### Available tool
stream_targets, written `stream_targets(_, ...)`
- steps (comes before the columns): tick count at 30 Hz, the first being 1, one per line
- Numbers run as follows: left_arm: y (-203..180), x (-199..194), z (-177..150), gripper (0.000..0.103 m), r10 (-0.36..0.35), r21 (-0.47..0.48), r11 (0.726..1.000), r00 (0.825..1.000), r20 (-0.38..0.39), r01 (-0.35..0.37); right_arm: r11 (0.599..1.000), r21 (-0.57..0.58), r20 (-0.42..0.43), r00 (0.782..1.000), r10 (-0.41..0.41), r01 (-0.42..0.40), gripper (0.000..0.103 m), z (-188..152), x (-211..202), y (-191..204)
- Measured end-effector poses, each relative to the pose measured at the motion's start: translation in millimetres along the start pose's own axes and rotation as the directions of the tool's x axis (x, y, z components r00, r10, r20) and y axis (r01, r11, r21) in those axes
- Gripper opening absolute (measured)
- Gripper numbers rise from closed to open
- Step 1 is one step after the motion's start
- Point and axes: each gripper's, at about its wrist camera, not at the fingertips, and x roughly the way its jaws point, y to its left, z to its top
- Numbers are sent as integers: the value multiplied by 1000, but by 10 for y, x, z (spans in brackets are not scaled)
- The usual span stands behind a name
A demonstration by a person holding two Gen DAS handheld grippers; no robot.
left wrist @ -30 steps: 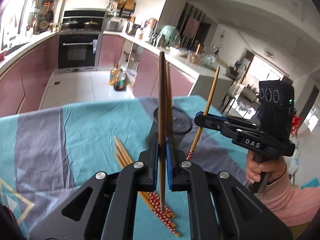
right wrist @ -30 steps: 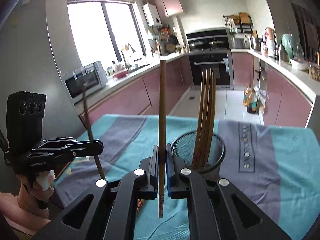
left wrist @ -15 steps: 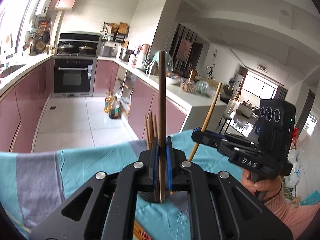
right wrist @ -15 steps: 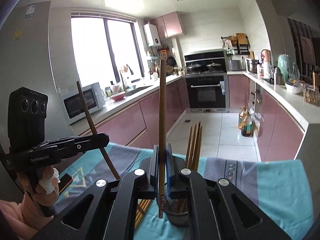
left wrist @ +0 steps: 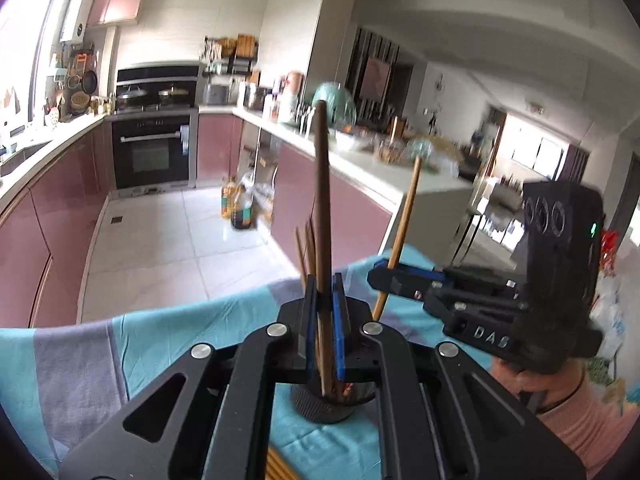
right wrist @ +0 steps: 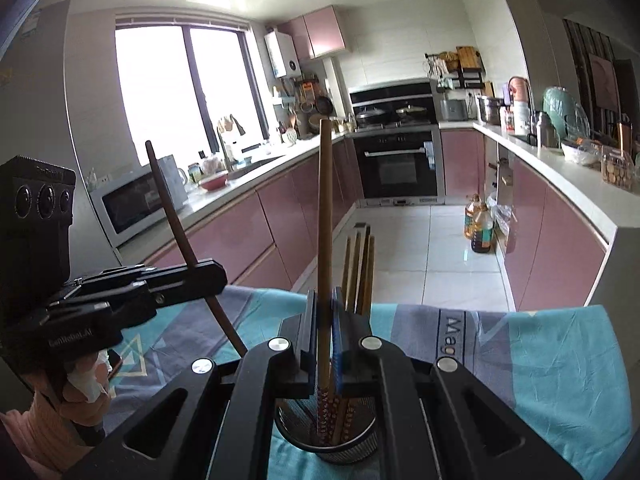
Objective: Organize utensils
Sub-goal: 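Lower the left tool's chopstick into the holder while the right tool releases its chopstick there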
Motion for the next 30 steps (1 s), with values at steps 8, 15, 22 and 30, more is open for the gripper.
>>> stream_targets(8,43,381,-293,7,14,28,1000,991,-132,-11,1000,1,-125,992,-9,9,6,-146,274,-30)
stream_targets(15,127,567,-260,7,15,13,1000,987,-160,-13,999,26,-155,988,-26,30,6,-125,416,-81)
stream_targets(22,170,648,-218,15,26,11,1000,988,-151,-24,997,56,-159,986,-42,52,8,-141,495,-145)
stream_targets(30,212,505,-289,22,68,13,998,992,-110,-67,996,68,-145,989,-39,49,8,-184,434,-147)
